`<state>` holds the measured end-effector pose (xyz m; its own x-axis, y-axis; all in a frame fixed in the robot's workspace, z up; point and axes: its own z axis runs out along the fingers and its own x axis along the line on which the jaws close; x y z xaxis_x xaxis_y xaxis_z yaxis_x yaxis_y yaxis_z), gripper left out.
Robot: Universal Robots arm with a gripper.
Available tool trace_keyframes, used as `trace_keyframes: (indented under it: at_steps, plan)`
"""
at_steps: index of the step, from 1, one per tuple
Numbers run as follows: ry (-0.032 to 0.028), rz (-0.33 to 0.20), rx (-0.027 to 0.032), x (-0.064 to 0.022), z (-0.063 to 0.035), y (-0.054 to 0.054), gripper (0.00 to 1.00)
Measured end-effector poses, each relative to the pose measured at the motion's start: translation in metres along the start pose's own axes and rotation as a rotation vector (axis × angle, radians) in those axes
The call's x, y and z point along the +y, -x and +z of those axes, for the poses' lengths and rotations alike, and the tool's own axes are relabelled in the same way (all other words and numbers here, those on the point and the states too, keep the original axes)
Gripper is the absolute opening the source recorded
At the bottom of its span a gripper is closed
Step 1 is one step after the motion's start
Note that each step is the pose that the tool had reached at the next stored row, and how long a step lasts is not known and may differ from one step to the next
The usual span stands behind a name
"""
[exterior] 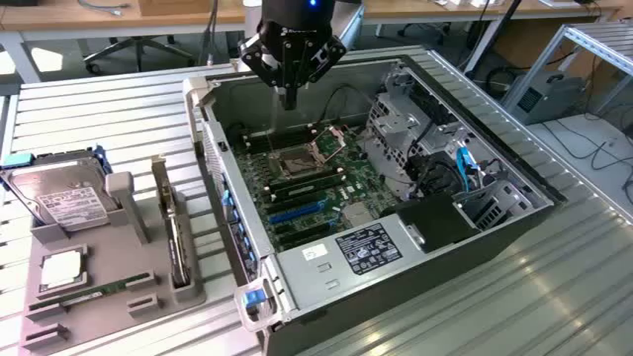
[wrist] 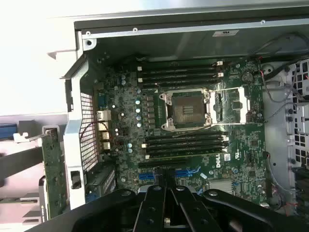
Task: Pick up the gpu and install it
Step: 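Reach for the gpu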
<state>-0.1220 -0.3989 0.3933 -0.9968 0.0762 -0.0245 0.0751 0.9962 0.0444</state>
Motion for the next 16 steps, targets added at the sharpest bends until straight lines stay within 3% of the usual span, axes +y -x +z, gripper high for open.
trace_keyframes:
  at_steps: [16]
  plan:
    - [-0.0001,0.0,0.0,-0.0002,-0.0001,-0.0028,0.11]
